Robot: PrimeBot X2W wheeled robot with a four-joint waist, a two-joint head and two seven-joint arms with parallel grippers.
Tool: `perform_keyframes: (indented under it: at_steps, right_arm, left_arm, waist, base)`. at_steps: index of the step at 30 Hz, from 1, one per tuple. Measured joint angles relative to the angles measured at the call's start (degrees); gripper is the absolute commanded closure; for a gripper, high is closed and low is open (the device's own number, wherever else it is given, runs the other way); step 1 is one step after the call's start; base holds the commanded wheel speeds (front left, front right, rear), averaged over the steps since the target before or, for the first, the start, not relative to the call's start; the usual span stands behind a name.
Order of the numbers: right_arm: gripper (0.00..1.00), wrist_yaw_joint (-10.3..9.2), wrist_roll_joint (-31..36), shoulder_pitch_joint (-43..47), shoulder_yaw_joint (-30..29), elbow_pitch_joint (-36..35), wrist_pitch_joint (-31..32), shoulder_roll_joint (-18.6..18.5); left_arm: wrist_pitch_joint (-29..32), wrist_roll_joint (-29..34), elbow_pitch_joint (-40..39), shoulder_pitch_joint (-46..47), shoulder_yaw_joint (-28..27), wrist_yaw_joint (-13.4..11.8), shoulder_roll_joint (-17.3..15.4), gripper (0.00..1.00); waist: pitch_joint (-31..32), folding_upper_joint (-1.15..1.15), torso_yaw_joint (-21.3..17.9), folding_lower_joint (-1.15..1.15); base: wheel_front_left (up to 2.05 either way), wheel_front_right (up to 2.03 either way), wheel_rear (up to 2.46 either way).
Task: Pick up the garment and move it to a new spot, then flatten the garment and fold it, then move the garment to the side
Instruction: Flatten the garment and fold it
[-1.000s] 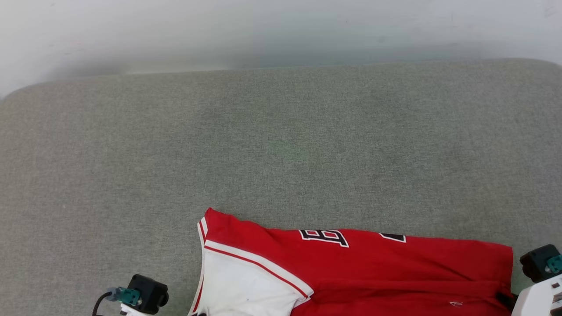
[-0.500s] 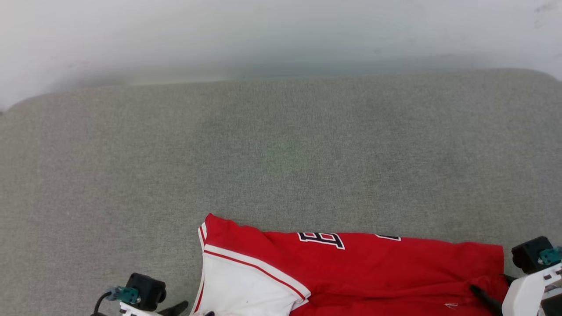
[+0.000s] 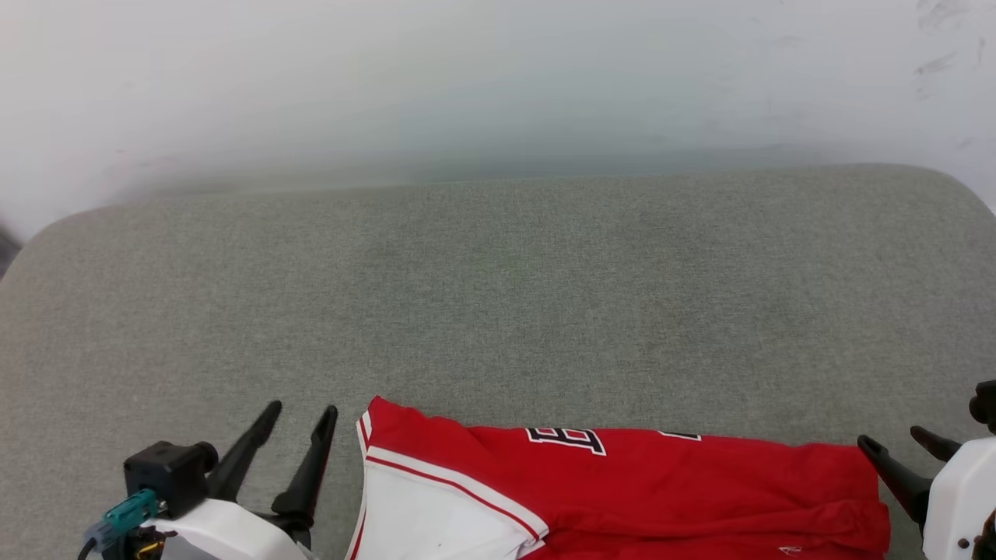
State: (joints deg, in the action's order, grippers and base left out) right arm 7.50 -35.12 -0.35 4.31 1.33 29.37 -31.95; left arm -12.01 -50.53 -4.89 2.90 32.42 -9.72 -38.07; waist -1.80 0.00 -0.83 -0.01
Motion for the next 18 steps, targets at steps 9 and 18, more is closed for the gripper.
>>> perform_keyframes:
  at_steps: [9,18]
  right_arm:
    - [0.00,0.00,5.2,4.0,-11.3,-0.1,4.6,10.4]
    - [0.00,0.00,9.4,7.1,-18.6,0.7,8.3,18.3]
  left_arm:
    - [-2.9,16.3,-4.2,-3.6,-12.6,-3.9,6.5,0.00]
    - [-2.9,27.6,-5.8,-9.9,-22.0,1.0,15.0,0.00]
  waist:
    - [-1.1,0.00,0.6,0.01]
    - [-2.2,0.00,1.6,0.01]
  base:
    - [0.00,0.00,0.00]
    - [0.00,0.00,0.00]
